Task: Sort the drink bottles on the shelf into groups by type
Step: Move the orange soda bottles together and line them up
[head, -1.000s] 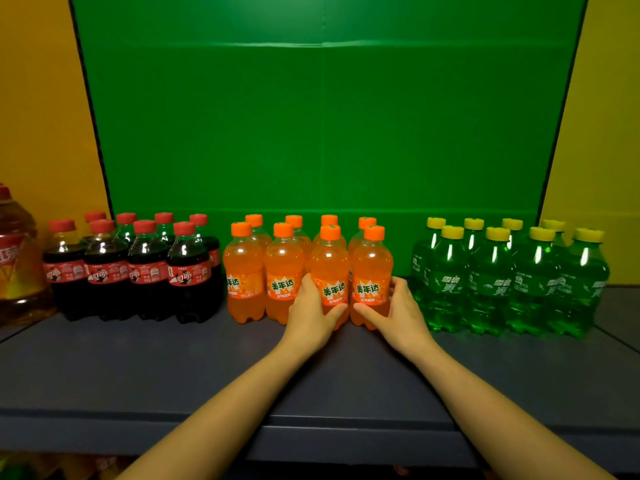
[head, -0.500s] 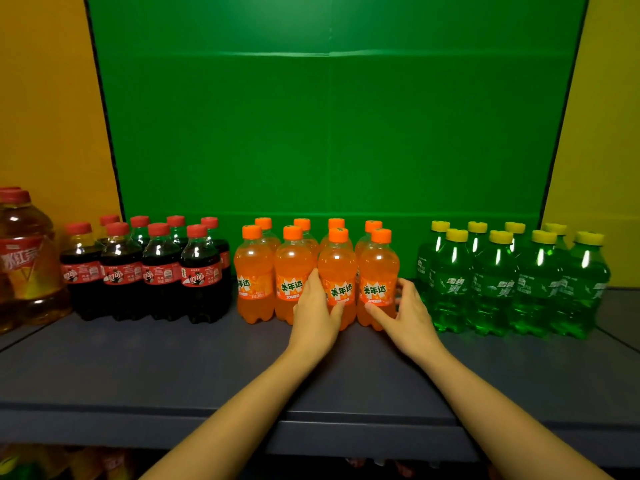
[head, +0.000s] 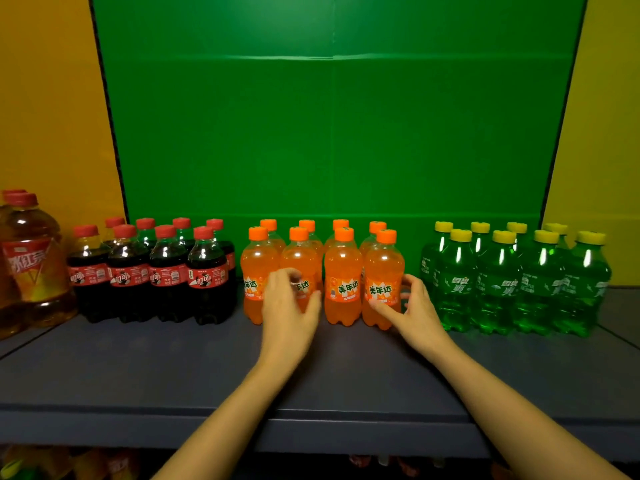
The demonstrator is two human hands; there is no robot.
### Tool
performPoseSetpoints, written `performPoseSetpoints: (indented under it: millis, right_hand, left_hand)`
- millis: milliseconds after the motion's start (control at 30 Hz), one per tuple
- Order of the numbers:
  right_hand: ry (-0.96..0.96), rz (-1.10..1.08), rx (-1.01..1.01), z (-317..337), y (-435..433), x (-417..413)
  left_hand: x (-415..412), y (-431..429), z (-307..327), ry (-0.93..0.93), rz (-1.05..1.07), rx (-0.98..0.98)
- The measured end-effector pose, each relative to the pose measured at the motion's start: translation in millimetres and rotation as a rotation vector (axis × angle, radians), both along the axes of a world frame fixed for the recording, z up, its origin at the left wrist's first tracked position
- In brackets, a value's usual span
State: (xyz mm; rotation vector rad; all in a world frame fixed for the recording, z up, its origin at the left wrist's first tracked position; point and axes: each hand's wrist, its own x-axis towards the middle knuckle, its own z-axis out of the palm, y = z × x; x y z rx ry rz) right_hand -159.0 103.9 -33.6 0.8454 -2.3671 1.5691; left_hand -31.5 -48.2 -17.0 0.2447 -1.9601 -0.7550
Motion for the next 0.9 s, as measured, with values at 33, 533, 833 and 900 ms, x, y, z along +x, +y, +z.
performPoseSetpoints:
  millis: [33,533,833,900]
  right_hand:
    - [-0.027,0.018,-0.025,2.9,0.3,-2.4]
    - [-0.314,0.289,-0.275,16.4,-18.3,-20.1]
    - [-0.294,0.292,-0.286,10.9,-20.8,-24.8]
    - [-0.295,0.287,-0.284,10.8,-21.1,-25.1]
  left_hand:
    - [6.0,-8.8,2.5,0.039,0.056,0.007]
    - [-11.2,-92.4,11.1,-0.164,-0.329,0.579]
    - [-15.4,-94.1,7.8,-0.165,-0.418,0.554]
    - [-16.3,-93.7,6.5,-0.163,-0.404,0.542]
